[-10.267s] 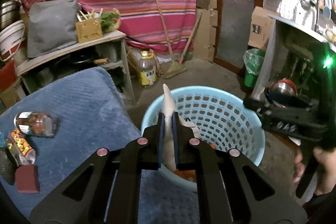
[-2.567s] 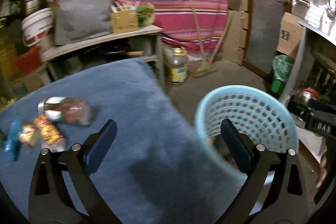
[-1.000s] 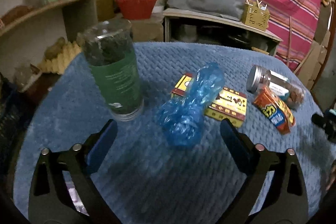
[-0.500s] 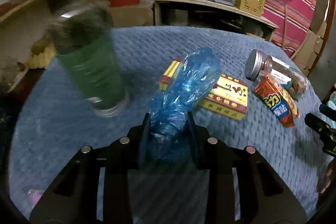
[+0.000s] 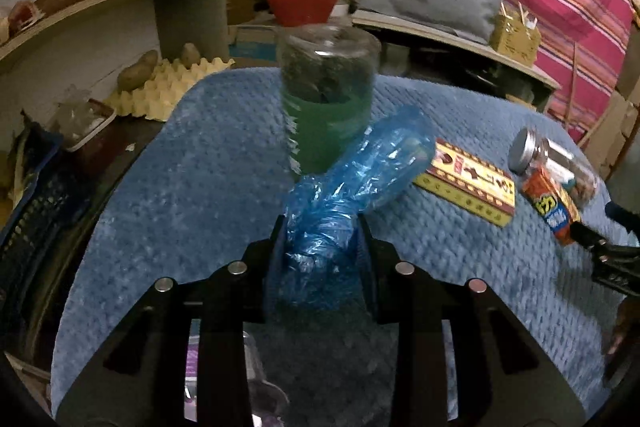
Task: Collect trash
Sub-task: 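Grasp the blue plastic bag with the left tool, then grasp the orange cartoon snack packet with the right tool while the left holds the bag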
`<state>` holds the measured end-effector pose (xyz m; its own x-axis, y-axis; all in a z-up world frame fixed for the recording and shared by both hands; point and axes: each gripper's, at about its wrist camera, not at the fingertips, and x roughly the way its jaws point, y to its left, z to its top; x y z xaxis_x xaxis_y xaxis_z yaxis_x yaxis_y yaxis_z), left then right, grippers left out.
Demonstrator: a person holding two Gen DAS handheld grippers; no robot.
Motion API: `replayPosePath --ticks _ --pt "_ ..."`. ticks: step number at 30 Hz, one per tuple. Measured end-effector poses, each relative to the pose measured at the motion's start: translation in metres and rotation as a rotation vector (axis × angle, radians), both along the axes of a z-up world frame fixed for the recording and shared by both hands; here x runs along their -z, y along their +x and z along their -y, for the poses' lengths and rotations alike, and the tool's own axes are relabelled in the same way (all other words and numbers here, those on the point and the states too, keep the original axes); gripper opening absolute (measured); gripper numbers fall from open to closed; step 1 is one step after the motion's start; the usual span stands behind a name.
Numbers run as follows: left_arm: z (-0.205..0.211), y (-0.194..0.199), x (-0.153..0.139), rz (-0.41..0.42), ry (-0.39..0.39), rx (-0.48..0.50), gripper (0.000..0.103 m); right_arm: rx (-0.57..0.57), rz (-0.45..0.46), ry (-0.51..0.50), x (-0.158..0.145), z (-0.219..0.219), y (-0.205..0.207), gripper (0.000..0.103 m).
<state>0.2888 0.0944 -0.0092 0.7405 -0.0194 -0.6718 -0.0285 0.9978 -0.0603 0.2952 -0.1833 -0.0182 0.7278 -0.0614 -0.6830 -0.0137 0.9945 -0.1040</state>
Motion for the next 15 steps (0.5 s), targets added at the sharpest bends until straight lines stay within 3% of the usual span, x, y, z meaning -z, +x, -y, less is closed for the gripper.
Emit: replayPosePath --ticks 5,9,11,15 --pt "-0.007 0.003 0.000 0.002 0.013 -0.011 0.032 -0.025 -0.027 -0.053 0.007 -0.011 0.015 0.092" --pt "-0.015 0.001 -0.002 0.012 -0.022 -0.025 0.032 -0.045 -0.045 -0.062 0.012 -0.019 0.024 0.070" --pt "-0.017 -0.001 -0.004 0.025 -0.013 -0.032 0.032 -0.054 -0.049 -0.060 0.013 -0.021 0.028 0.054" --pt "-0.016 -0.003 -0.005 0.034 0.002 -0.029 0.032 -0.062 -0.038 -0.069 0.013 -0.021 0.027 0.047"
